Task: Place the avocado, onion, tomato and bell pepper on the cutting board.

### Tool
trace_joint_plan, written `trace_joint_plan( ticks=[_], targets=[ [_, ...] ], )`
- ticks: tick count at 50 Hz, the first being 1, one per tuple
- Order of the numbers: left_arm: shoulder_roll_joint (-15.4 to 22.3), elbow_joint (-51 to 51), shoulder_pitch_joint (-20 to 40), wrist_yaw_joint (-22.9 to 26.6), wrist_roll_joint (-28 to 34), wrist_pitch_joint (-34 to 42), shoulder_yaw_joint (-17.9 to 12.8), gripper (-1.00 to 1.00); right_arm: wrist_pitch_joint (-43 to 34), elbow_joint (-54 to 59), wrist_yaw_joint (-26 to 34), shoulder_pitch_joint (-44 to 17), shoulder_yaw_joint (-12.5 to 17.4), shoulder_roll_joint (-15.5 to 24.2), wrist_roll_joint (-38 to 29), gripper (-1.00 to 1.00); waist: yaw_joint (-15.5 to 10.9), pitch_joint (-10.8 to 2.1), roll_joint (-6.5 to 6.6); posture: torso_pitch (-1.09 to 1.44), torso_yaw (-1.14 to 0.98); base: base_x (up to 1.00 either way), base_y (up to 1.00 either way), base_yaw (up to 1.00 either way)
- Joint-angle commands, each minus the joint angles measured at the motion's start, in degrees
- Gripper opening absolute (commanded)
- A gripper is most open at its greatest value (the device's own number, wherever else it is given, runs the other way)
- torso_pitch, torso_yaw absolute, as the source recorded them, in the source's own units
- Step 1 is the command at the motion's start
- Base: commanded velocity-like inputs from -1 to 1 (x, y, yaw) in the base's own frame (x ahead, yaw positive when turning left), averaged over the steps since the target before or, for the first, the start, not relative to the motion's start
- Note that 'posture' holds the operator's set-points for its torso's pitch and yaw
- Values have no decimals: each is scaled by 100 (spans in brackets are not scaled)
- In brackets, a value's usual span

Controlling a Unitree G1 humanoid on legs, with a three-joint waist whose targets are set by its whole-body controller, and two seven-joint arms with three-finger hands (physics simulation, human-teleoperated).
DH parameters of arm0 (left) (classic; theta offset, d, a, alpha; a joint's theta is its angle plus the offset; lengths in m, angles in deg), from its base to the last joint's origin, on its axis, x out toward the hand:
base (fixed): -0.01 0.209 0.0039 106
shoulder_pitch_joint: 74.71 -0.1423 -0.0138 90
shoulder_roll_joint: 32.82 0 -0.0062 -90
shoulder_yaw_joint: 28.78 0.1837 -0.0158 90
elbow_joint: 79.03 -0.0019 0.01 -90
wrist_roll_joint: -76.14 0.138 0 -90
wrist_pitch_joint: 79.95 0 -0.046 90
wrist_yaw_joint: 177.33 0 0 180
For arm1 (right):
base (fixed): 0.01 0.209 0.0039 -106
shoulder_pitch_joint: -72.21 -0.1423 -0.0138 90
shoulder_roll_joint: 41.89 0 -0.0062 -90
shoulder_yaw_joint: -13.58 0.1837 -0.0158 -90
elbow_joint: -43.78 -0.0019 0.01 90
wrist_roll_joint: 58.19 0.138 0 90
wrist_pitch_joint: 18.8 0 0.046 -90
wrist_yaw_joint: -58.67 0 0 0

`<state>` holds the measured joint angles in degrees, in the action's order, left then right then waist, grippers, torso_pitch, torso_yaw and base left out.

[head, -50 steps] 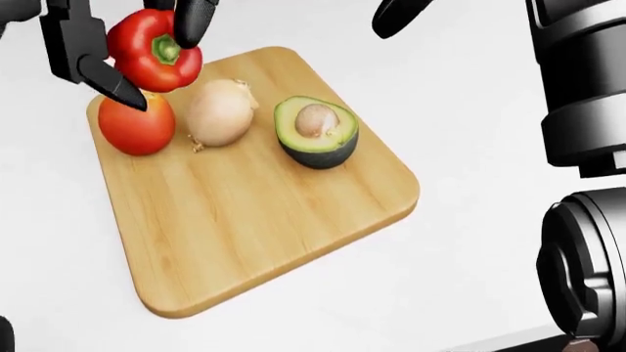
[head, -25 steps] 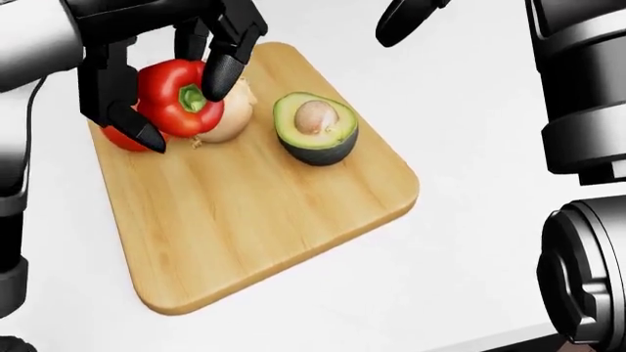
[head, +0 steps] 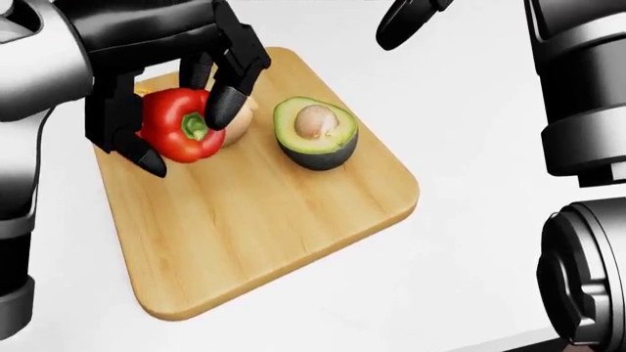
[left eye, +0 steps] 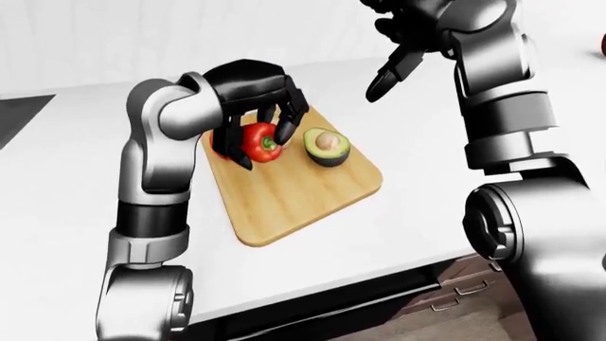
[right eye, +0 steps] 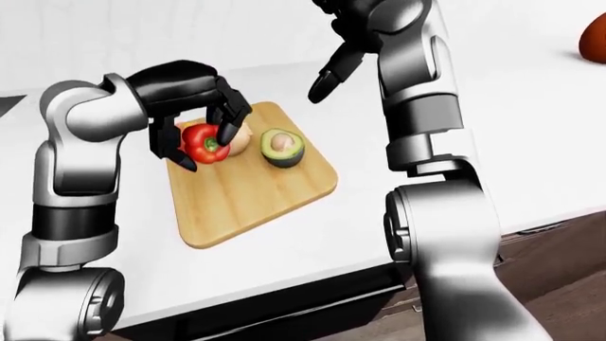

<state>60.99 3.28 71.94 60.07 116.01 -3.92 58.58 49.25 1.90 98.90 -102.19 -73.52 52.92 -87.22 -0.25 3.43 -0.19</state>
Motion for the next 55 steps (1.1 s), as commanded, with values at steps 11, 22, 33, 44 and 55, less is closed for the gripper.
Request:
trace_joint_plan(
  ticks=[11, 22, 33, 44, 55],
  targets=[
    [46, 124, 126, -192, 51, -140, -110, -100, 137, -198, -95, -177, 47, 44, 14, 100, -1, -206, 2, 0, 0, 0, 0, 0],
    [-4, 164, -36, -242, 119, -203, -92, -100, 126, -243, -74, -110, 52, 37, 32, 100, -1, -207, 5, 0, 0, 0, 0, 0],
    [-16, 212, -5, -201, 160, -160, -96, 63, 98, -258, -51, -136, 53, 51, 34, 100, 0, -213, 2, 0, 0, 0, 0, 0],
    [-2, 350, 200, -59, 67, 31, -155, 100, 107, -236, -46, -154, 54, 60, 30, 100, 1, -215, 5, 0, 0, 0, 0, 0],
    [211, -459, 1835, -898, -374, 934, -389, 100, 111, -218, -78, -149, 62, 50, 46, 100, 1, -173, -4, 0, 0, 0, 0, 0]
  ],
)
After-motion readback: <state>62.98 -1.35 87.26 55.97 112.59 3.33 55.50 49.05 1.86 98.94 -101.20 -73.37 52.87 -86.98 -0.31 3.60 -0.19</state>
